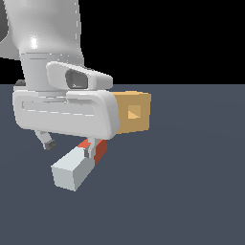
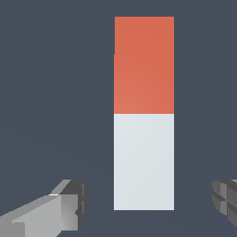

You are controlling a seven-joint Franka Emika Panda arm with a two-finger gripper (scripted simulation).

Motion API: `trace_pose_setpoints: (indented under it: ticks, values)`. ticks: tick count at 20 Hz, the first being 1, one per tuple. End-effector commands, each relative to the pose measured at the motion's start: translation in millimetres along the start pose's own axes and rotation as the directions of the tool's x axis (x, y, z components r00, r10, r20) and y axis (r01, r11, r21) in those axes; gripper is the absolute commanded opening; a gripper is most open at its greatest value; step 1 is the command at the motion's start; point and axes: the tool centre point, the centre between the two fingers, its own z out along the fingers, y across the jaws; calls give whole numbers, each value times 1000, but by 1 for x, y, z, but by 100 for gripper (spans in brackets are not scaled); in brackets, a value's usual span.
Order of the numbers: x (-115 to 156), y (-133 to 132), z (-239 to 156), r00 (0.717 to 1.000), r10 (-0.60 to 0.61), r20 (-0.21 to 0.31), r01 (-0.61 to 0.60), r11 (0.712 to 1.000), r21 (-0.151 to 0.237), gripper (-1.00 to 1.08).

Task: Insert the peg into the horizontal hole in a box.

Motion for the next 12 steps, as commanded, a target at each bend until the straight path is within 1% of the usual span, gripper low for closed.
trace_pose_setpoints:
  ticks: [1, 8, 12]
  values:
    - [-1, -1, 2, 1000, 4, 0, -4, 1000, -1, 100]
    - [0, 0, 2, 1000, 2, 0, -2, 1000, 0, 100]
    - [0, 0, 12, 1000, 2, 0, -2, 1000, 0, 100]
